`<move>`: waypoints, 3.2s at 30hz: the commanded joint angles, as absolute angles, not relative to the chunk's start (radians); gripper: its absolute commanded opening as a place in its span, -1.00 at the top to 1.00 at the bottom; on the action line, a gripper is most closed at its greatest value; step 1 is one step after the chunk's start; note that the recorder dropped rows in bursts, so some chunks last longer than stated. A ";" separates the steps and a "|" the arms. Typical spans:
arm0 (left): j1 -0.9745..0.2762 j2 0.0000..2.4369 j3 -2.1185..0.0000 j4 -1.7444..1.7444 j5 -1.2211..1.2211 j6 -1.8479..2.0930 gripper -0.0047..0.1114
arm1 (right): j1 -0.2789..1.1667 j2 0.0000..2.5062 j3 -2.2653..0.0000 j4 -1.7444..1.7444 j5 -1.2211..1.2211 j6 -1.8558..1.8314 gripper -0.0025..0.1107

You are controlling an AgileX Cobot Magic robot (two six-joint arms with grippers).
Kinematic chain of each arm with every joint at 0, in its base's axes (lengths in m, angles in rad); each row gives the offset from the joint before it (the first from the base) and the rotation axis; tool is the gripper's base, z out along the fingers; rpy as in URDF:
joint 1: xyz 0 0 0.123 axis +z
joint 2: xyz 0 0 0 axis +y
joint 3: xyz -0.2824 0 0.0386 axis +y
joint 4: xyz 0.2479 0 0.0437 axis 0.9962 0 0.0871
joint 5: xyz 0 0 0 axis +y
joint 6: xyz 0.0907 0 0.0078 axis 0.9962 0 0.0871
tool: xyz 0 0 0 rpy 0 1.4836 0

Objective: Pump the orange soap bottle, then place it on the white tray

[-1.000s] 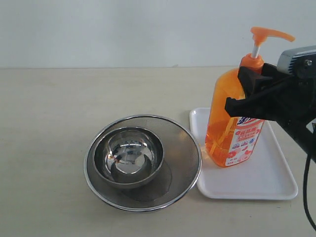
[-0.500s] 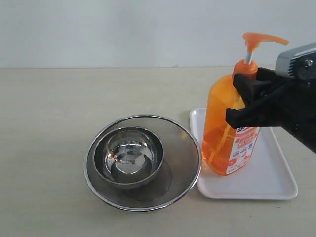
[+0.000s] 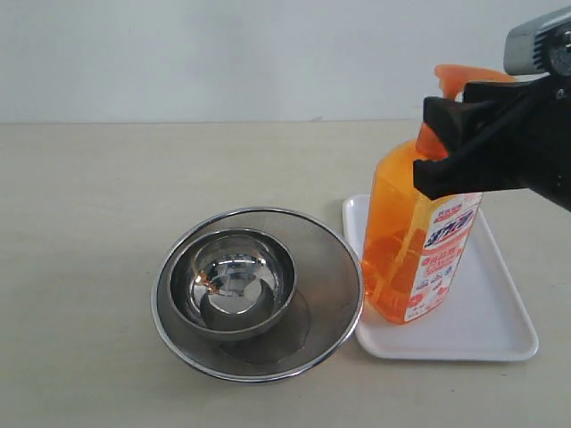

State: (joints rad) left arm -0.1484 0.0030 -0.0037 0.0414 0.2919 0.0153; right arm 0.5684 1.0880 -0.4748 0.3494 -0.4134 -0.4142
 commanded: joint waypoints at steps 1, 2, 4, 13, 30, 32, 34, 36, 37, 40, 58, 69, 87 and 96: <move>-0.145 0.000 0.000 0.034 0.294 0.020 0.83 | 0.567 1.080 -0.477 0.382 -0.356 -0.384 -0.48; -0.145 0.000 0.000 0.034 0.294 0.020 0.83 | 0.567 1.080 -0.477 0.411 -0.328 -0.374 -0.45; -0.145 0.000 0.000 0.034 0.294 0.020 0.83 | 0.567 1.082 -0.470 0.428 -0.312 -0.375 -0.28; -0.145 0.000 0.000 0.034 0.294 0.020 0.83 | 0.567 1.082 -0.385 0.432 -0.469 -0.299 -0.07; -0.145 0.000 0.000 0.034 0.294 0.020 0.83 | 0.567 1.273 -0.360 0.288 -0.718 -0.189 -0.45; -0.145 0.000 0.000 0.034 0.294 0.020 0.83 | 0.567 1.293 -0.360 0.298 -0.754 -0.182 -0.45; -0.145 0.000 0.000 0.034 0.294 0.020 0.83 | 0.567 1.310 -0.360 0.310 -0.782 -0.170 -0.45; -0.145 0.000 0.000 0.034 0.294 0.020 0.83 | 0.567 1.332 -0.360 0.310 -0.802 -0.149 -0.43; -0.145 0.000 0.000 0.034 0.294 0.020 0.83 | 0.567 1.341 -0.360 0.310 -0.810 -0.141 -0.40; -0.145 0.000 0.000 0.034 0.294 0.020 0.83 | 0.567 1.380 -0.360 0.310 -0.842 -0.123 -0.13; -0.145 0.000 0.000 0.034 0.294 0.020 0.83 | 0.567 1.444 -0.372 0.303 -0.912 -0.284 0.96; -0.145 0.000 0.000 0.034 0.294 0.020 0.83 | 0.519 1.320 -0.426 0.155 -0.743 -0.268 0.96; -0.145 0.000 0.000 0.034 0.294 0.020 0.83 | 0.151 1.209 -0.550 -0.890 -0.683 0.527 0.96; -0.145 0.000 0.000 0.034 0.294 0.020 0.83 | -0.047 1.244 -0.672 -1.311 -0.973 0.857 0.96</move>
